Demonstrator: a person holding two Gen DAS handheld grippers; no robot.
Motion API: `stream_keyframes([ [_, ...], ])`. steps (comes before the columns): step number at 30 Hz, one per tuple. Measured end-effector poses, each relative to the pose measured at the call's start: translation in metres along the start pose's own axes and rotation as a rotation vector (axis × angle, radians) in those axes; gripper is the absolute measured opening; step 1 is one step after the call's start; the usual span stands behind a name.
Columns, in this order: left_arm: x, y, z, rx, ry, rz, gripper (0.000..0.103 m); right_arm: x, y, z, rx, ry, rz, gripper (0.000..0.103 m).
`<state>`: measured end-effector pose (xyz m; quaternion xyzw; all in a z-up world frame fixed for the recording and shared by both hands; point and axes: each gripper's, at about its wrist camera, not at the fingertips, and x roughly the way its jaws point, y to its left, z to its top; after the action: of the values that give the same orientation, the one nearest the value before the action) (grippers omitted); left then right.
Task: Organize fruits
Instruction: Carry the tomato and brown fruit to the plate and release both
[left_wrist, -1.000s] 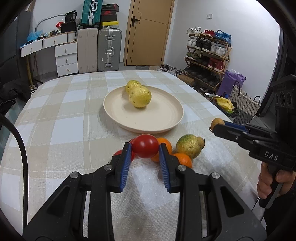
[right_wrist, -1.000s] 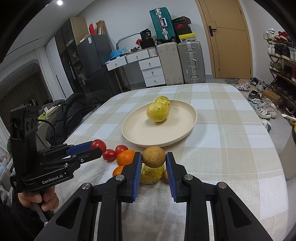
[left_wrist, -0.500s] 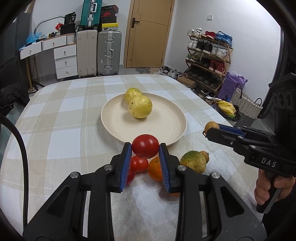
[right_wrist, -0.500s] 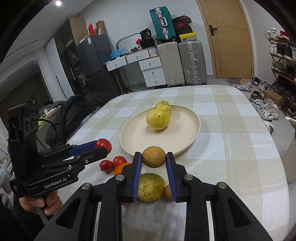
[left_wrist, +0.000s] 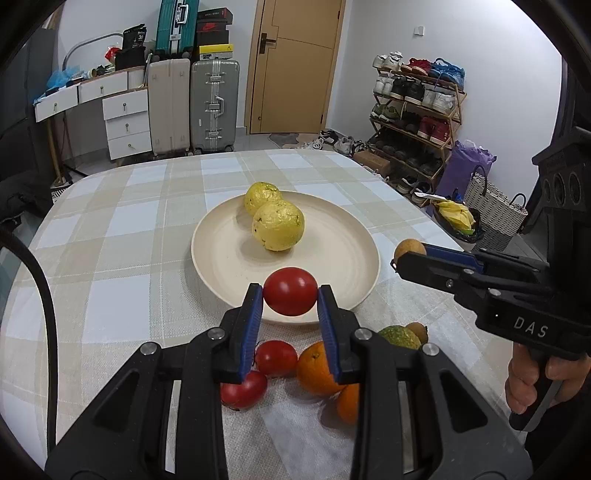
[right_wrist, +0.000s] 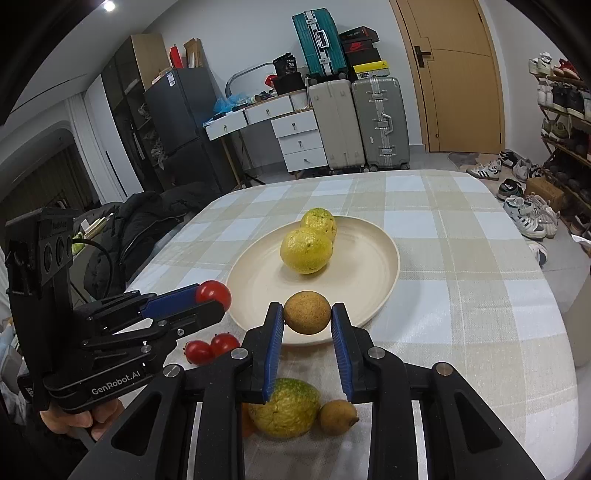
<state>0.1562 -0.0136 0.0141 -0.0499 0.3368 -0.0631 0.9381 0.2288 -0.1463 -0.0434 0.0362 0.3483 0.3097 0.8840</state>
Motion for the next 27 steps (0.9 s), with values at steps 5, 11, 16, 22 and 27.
stream_keyframes([
  [5,0.009,0.002,0.005,-0.005,0.003,0.001,0.028,0.008,-0.004,0.007,0.010,0.004,-0.004,0.027],
  [11,0.018,0.006,0.009,-0.004,0.007,0.006,0.028,0.017,-0.007,0.012,0.013,0.010,-0.012,0.027],
  [16,0.031,0.011,0.013,-0.001,0.018,0.006,0.028,0.027,-0.011,0.015,0.014,0.028,-0.016,0.027],
  [22,0.042,0.015,0.015,-0.009,0.029,0.010,0.028,0.039,-0.012,0.017,0.009,0.049,-0.015,0.027],
  [27,0.051,0.020,0.015,-0.015,0.042,0.015,0.028,0.049,-0.011,0.020,0.001,0.066,-0.012,0.027],
])
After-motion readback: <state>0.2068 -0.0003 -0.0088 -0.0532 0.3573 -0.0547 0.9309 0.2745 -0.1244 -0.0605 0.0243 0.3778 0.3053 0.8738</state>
